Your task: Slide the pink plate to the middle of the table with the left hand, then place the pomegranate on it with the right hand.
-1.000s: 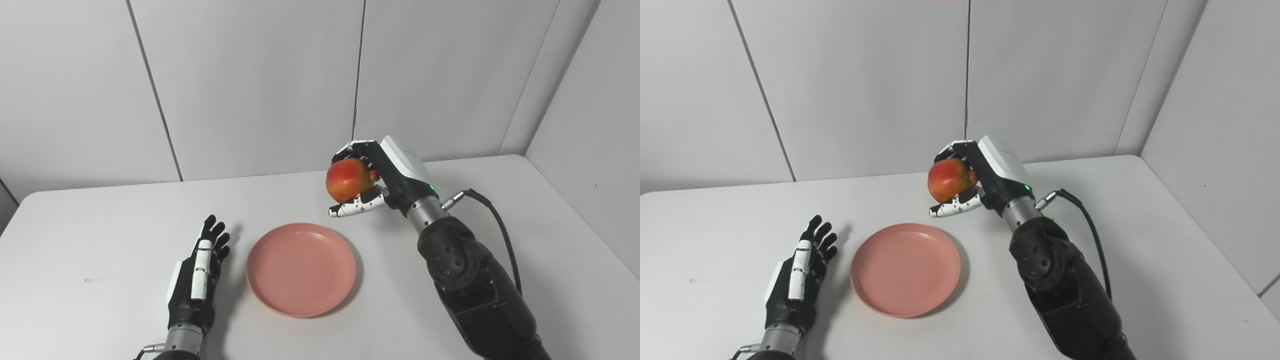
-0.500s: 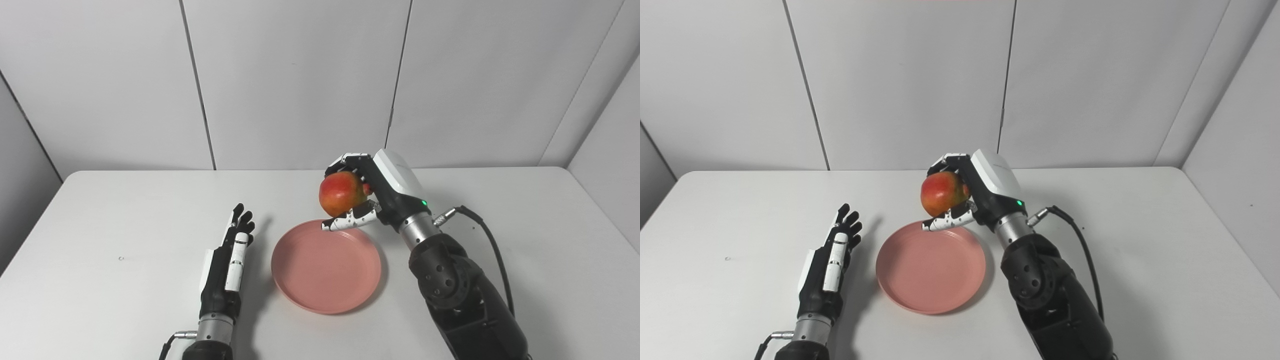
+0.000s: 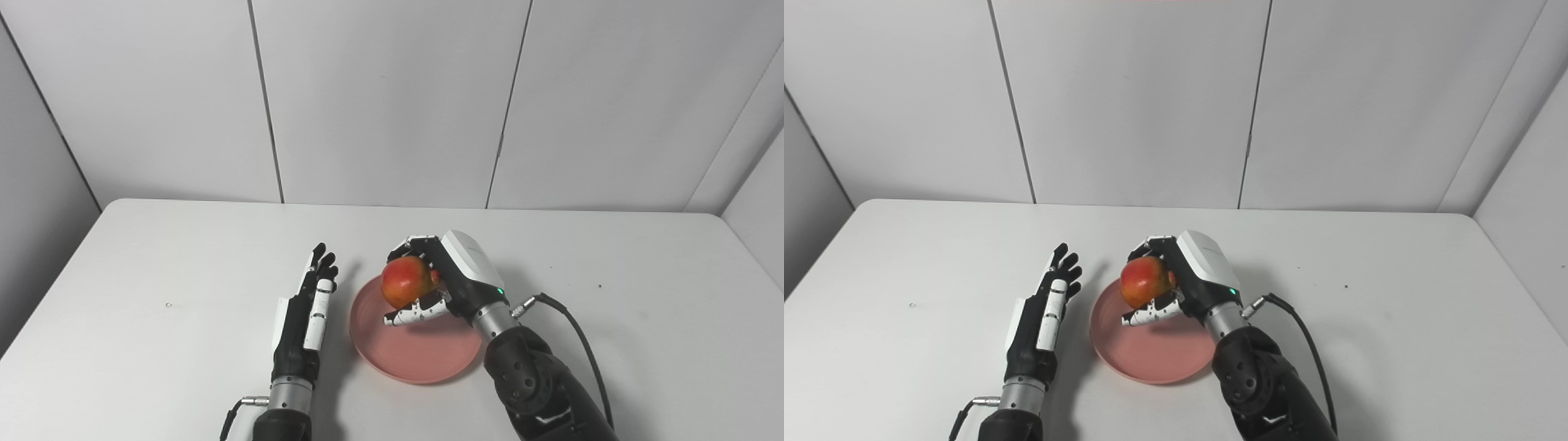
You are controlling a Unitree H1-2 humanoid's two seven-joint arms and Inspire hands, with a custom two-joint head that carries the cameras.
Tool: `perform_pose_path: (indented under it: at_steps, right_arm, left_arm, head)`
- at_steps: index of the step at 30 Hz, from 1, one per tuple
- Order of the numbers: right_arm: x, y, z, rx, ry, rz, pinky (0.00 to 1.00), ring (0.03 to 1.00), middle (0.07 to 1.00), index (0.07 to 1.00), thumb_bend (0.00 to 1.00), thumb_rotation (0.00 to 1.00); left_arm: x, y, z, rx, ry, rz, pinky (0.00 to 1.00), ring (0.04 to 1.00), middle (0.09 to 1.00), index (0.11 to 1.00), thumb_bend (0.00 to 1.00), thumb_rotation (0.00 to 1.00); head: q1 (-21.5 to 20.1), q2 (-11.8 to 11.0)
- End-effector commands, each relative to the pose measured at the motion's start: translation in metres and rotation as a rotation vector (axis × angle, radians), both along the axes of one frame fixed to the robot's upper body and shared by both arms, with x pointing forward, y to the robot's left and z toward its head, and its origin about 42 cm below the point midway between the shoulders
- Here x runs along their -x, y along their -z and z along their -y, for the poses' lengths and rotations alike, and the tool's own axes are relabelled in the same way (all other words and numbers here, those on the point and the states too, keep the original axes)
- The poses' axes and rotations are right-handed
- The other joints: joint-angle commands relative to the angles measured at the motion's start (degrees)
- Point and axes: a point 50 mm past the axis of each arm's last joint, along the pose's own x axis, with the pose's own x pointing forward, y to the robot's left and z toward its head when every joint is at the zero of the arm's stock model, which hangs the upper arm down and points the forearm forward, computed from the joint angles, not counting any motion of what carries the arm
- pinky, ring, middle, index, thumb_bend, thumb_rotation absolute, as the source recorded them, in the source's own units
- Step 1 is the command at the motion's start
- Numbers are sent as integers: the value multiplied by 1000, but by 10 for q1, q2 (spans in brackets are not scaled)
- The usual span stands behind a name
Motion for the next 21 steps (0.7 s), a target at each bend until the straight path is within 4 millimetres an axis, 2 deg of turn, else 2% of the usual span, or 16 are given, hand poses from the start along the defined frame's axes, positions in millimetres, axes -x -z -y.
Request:
perform_pose_path:
  at_steps: [1,21]
  right_arm:
    - [-2,-16,-7,-27,-35,93,352,430,457,517,526,0]
    - [9,16,-9,37,-31,74,336,419,452,523,524,0]
  left_arm:
    - [-4,-18,8,8,-4,88,914,924,941,934,442,1000]
    - [-4,-19,9,7,6,85,909,920,936,931,454,1000]
  head:
    - [3,1]
    - [1,12]
